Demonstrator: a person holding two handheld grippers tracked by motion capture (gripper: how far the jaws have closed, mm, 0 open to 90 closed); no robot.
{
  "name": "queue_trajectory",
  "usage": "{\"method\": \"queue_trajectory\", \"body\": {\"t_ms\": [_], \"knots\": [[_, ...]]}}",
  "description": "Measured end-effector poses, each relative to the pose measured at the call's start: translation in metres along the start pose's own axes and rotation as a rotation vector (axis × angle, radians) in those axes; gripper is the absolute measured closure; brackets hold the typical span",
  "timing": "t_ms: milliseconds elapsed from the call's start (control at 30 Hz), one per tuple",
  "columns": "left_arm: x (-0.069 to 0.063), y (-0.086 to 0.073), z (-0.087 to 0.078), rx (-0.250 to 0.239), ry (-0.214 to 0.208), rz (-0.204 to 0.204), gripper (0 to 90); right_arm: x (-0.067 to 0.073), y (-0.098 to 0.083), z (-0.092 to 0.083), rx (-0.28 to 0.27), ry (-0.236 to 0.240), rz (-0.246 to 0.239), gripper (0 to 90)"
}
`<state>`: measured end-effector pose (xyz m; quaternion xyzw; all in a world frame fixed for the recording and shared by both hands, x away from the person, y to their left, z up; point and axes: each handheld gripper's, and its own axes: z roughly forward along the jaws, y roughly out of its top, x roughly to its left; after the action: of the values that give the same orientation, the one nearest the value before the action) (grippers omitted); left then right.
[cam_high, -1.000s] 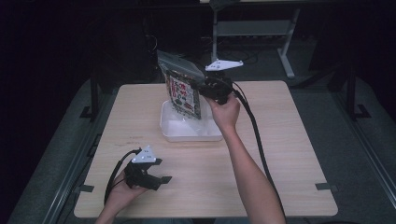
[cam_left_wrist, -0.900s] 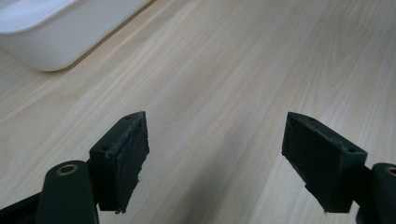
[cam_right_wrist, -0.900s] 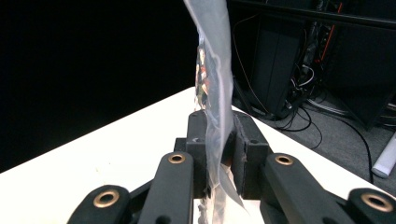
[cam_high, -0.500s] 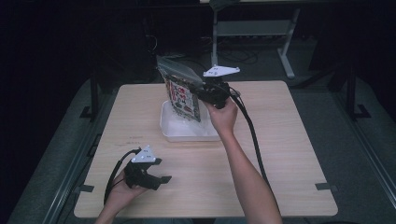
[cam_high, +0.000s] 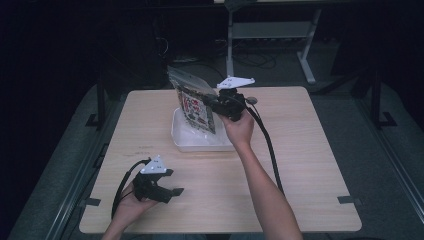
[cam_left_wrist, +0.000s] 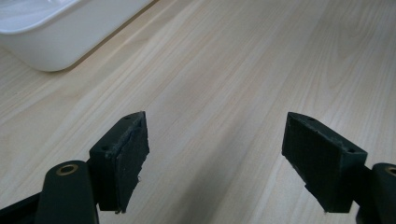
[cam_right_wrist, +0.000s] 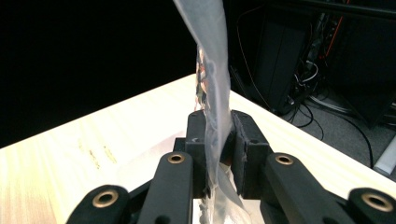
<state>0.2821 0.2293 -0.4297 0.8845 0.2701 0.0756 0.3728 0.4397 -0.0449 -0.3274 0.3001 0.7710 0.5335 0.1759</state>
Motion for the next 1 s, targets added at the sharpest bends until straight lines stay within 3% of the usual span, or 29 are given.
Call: {"method": "queue_trajectory", "body": {"t_ms": [333, 800, 967, 1000], "knots": [[0.0, 0.001, 0.001, -0.002, -0.005, -0.003, 22.1, -0.01, -0.007, -0.002, 0.023, 0.01, 0.055, 77.7], [-0.001, 0.002, 0.002, 0.001, -0.007, 0.002, 22.0, -0.013, -0.008, -0.002, 0.045, 0.018, 0.079, 77.6], [0.0, 0.001, 0.001, -0.003, -0.005, -0.006, 22.0, -0.015, -0.007, -0.003, 0.044, 0.017, 0.095, 75.6], [0.001, 0.001, 0.001, -0.002, -0.005, -0.005, 22.0, -0.016, -0.007, -0.003, 0.046, 0.018, 0.098, 71.5]]}}
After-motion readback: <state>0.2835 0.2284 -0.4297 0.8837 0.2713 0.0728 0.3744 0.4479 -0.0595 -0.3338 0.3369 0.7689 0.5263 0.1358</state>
